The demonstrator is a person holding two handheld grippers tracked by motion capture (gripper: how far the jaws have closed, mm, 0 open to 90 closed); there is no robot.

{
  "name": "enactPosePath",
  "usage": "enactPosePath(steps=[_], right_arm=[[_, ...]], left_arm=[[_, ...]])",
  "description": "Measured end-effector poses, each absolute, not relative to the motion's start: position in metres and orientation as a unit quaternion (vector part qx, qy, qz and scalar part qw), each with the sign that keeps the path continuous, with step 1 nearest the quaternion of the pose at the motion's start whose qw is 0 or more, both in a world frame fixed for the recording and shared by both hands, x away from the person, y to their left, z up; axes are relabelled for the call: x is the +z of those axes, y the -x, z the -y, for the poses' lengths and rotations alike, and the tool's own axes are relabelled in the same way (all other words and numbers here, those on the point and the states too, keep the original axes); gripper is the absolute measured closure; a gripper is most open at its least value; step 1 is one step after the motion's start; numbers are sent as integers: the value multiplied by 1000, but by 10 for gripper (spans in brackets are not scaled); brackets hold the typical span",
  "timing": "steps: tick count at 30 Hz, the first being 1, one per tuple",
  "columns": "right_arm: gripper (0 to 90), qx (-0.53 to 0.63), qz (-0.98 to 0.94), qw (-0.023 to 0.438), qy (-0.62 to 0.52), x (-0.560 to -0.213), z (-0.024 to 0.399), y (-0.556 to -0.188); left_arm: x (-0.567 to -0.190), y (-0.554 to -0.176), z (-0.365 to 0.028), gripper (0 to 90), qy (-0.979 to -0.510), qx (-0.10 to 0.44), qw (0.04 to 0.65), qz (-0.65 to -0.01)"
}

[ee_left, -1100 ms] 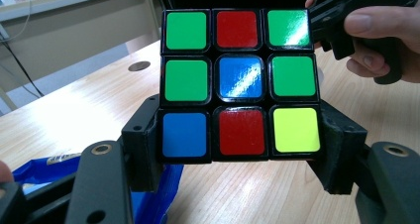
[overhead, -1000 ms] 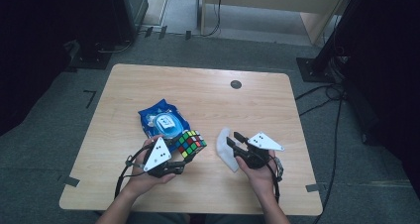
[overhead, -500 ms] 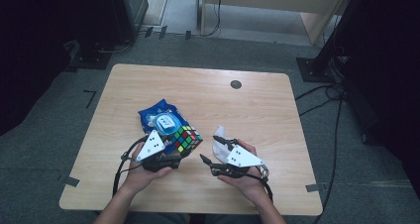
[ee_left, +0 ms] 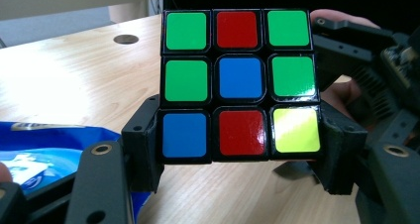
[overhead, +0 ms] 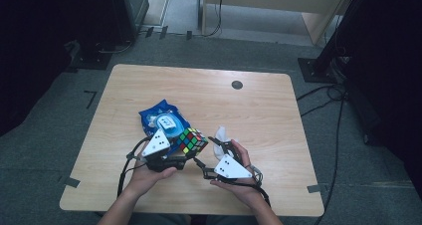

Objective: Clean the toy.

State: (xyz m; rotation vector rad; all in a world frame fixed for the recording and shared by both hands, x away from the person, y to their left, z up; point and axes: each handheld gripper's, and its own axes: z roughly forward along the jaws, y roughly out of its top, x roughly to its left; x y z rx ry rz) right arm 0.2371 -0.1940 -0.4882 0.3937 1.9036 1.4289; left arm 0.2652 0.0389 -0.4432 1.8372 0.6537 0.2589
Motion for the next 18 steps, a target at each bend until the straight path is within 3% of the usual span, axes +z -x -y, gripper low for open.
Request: enactPosePath(steps=[8,18], right_arm=[[315,528,-731,413,-128,-491,186,-232],[348,517,-751,388,-137,-489,188,-232]], left_arm=[[-444,-265,-33,342,-782,87,548,-284],[-443,-272,-43,296,-763,46,575,-294]])
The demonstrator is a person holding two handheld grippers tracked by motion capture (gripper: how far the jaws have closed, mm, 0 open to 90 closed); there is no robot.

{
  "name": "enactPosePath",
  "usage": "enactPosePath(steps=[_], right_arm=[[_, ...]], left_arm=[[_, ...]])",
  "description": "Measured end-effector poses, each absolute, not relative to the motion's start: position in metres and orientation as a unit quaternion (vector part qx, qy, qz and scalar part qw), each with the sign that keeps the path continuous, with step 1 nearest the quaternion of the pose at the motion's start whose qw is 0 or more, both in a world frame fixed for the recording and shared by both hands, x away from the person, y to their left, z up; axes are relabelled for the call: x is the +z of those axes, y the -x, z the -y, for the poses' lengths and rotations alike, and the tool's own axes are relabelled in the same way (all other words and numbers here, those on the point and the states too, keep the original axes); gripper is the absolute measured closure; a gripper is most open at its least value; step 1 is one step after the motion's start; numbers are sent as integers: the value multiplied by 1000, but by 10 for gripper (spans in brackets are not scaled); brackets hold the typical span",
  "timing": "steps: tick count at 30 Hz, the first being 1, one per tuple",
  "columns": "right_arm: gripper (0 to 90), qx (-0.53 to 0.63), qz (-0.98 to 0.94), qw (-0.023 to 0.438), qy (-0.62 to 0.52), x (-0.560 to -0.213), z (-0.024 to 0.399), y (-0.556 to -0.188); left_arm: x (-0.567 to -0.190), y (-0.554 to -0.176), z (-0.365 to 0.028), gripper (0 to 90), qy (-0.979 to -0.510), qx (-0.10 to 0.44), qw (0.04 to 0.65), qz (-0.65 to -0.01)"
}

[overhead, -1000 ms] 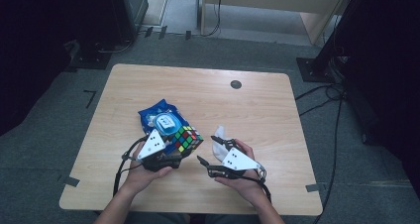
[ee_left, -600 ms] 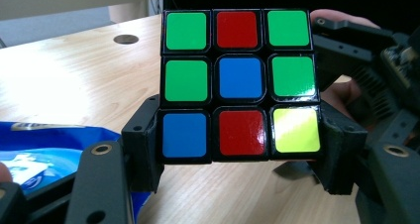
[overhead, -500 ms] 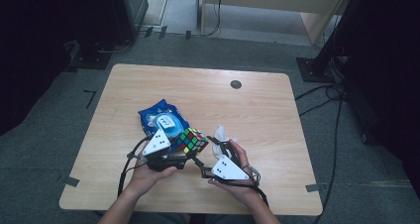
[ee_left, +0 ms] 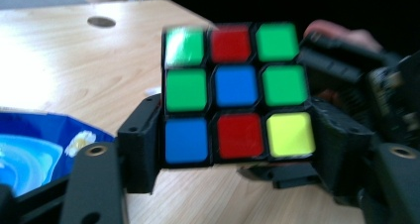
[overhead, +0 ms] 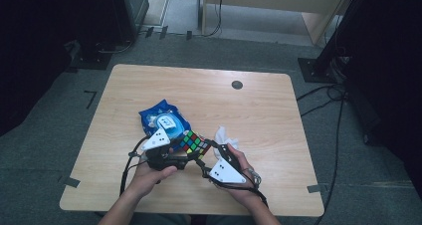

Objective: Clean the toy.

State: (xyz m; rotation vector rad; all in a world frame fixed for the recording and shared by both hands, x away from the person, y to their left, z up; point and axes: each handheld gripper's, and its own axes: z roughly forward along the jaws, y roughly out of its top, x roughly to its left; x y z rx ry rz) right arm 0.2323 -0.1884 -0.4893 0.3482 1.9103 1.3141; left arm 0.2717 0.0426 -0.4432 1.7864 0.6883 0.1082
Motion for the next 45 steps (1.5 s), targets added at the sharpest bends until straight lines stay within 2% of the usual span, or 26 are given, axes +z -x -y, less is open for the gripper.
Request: enactPosePath(steps=[8,17,20,25,30,41,45], right_arm=[[350,539,-743,335,-212,-484,208,-243],[350,574,-719,256,-297,-471,229,-252],[350,579,-720,202,-325,-464,230,-252],[350,577,-721,138,-359,-454,229,-252],[350,573,-717,112,-381,-447,225,-250],[349,554,-738,82,-376,-450,206,-246],[349,555,-739,72,-374,-451,203,-246]], left_arm=[[-438,-273,-59,231,-755,76,587,-281],[-456,-264,-36,191,-805,185,509,-242],[-459,-261,-31,192,-813,213,491,-228],[-463,-256,-25,190,-818,260,469,-208],[-465,-250,-18,184,-819,302,451,-186],[-468,-244,-9,185,-822,332,434,-161],[-471,-239,-6,249,-821,350,429,-139]])
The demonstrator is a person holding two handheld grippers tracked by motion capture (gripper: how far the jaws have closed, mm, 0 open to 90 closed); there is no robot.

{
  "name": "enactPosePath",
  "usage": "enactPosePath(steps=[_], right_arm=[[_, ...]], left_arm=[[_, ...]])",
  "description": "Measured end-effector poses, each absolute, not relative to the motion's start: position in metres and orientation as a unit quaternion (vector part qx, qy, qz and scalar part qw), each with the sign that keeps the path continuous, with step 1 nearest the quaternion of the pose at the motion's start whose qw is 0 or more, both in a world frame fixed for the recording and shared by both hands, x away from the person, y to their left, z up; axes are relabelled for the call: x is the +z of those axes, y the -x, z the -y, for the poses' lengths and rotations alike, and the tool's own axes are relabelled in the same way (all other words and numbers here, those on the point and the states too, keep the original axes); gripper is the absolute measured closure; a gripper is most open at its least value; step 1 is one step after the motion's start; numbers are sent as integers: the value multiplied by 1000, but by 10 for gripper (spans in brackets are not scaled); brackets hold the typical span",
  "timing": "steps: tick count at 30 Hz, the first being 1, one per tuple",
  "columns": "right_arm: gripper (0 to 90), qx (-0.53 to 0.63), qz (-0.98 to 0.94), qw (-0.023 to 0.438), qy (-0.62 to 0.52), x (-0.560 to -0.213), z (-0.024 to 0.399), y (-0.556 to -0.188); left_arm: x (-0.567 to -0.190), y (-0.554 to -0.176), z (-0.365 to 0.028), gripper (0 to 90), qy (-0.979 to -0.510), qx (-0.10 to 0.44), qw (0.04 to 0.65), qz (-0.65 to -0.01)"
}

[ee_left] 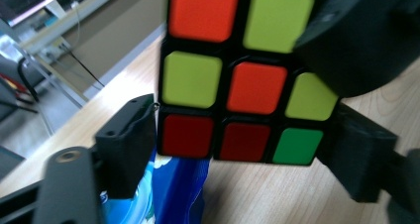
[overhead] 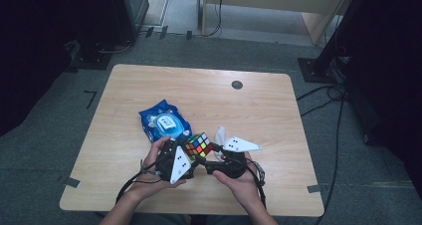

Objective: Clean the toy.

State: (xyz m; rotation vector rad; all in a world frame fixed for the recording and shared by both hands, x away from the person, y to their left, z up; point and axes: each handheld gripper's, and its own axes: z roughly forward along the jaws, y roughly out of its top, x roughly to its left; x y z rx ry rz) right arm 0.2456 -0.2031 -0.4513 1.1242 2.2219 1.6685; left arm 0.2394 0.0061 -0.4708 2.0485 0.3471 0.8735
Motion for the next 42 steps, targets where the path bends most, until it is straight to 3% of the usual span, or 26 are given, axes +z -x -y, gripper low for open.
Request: enactPosePath(steps=[2,7,11,18,20,23,30,42], right_arm=[[348,556,-743,65,-368,-452,202,-246],[331,576,-730,41,-366,-455,205,-249],[289,583,-730,54,-353,-454,208,-248],[295,616,-693,74,-367,-450,233,-254],[307,608,-692,89,-381,-454,242,-257],[337,544,-722,160,-396,-468,248,-262],[422,423,-768,183,-444,-506,251,-277],[537,372,-787,203,-447,-522,242,-278]], left_arm=[[-471,-237,-6,307,-817,360,431,-133],[-469,-238,-11,327,-810,346,452,-141],[-469,-243,-16,335,-811,326,460,-158],[-469,-254,-30,335,-803,293,480,-198],[-470,-256,-33,336,-800,283,485,-211],[-470,-259,-37,336,-795,270,495,-224],[-469,-260,-39,335,-792,248,508,-232],[-468,-260,-41,336,-792,225,515,-236]])
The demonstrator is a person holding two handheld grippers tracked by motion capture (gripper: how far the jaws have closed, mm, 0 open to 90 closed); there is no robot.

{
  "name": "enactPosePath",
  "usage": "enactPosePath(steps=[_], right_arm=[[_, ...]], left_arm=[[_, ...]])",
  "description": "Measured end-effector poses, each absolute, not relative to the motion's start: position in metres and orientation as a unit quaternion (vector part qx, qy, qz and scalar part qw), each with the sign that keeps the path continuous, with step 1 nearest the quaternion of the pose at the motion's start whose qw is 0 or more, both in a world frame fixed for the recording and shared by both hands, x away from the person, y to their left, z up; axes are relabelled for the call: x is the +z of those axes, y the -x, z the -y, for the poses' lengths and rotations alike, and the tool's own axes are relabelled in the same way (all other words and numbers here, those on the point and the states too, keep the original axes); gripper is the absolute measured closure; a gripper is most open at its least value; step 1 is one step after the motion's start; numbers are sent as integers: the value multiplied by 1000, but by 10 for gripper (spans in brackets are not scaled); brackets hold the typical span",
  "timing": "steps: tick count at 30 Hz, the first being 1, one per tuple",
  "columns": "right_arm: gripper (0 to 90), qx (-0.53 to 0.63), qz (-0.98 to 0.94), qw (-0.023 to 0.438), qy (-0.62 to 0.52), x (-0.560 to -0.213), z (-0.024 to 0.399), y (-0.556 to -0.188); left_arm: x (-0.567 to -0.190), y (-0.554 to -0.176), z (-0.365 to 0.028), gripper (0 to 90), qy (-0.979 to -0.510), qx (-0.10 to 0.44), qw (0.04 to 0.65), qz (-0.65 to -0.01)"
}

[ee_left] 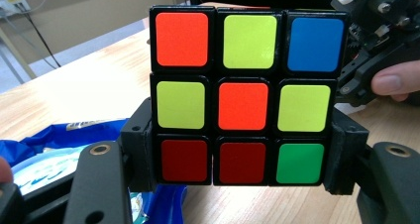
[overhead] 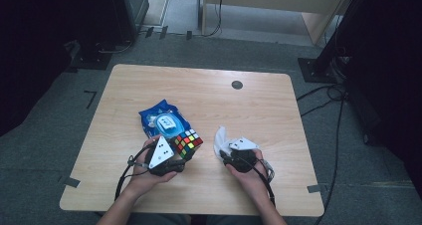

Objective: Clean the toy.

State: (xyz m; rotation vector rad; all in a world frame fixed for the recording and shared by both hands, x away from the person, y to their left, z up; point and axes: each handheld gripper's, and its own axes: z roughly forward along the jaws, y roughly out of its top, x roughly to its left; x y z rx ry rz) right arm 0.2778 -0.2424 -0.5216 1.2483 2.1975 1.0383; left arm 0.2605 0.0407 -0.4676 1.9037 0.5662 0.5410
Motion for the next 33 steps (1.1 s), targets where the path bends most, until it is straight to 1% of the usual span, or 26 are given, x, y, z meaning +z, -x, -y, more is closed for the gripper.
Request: enactPosePath(steps=[1,3,6,8,9,13,17,20,24,29,33], right_arm=[[553,373,-787,204,-447,-522,243,-278],[622,372,-786,205,-448,-522,243,-277],[779,368,-786,211,-450,-521,244,-277],[847,363,-787,213,-451,-520,245,-277],[864,364,-787,214,-450,-519,245,-277],[881,395,-771,219,-449,-506,247,-272],[883,459,-740,222,-440,-480,249,-262],[883,504,-722,221,-419,-460,247,-252],[882,553,-715,218,-369,-435,232,-234],[878,578,-727,209,-305,-426,207,-218],[877,574,-734,202,-303,-433,201,-219]], left_arm=[[-467,-261,-41,336,-792,224,516,-237],[-467,-261,-42,336,-791,222,518,-238],[-468,-261,-41,336,-793,221,516,-237],[-468,-260,-40,336,-794,221,516,-235],[-468,-260,-40,336,-795,220,515,-234],[-470,-259,-37,336,-796,218,515,-230],[-471,-259,-35,336,-800,217,512,-227],[-472,-258,-32,336,-802,215,510,-224],[-474,-255,-25,336,-807,211,507,-218],[-477,-247,-11,336,-812,203,506,-206],[-475,-243,-8,336,-816,206,504,-194]])
